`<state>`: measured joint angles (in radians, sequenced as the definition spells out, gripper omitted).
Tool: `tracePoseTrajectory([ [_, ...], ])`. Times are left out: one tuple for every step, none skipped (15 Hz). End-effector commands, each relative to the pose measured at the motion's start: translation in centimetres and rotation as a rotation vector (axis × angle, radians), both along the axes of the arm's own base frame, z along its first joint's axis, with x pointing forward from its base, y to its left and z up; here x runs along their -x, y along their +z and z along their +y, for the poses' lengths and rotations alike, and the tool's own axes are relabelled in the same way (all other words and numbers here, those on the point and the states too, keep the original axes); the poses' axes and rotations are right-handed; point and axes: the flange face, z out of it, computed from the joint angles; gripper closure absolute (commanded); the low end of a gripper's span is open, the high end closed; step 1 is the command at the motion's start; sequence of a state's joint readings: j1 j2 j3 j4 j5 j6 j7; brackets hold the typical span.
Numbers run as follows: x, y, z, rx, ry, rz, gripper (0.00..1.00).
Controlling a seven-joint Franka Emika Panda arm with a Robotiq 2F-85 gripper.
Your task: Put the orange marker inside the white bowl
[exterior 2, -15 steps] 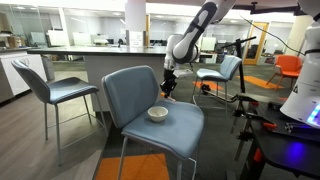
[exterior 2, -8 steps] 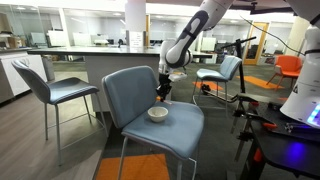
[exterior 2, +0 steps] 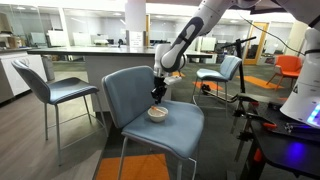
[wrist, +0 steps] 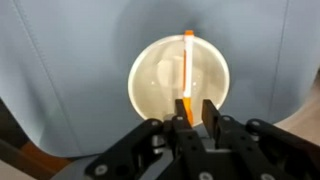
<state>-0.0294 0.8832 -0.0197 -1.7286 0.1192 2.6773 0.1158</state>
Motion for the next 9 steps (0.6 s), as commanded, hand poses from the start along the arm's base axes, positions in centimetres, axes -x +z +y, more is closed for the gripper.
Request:
tracePoseTrajectory([
  [-0.6, 0.0, -0.3, 0.019, 0.031, 0.011, 0.42],
  [-0.4, 0.1, -0.4, 0.021, 0.031, 0.005, 0.33],
  [-0.2, 0.4, -0.4, 0.021, 0.029, 0.0, 0.27],
  [0.3, 0.6, -0.4, 0.022, 0.031, -0.006, 0.18],
  [0.6, 0.7, -0.3, 0.02, 0.037, -0.006, 0.12],
  [1.0, 0.9, -0.2, 0.019, 0.044, -0.006, 0.03],
  [1.4, 1.0, 0.0, 0.015, 0.054, -0.006, 0.0],
  [1.9, 1.2, 0.3, 0.015, 0.066, -0.006, 0.0],
  [2.4, 1.5, 0.5, 0.014, 0.068, -0.003, 0.0],
])
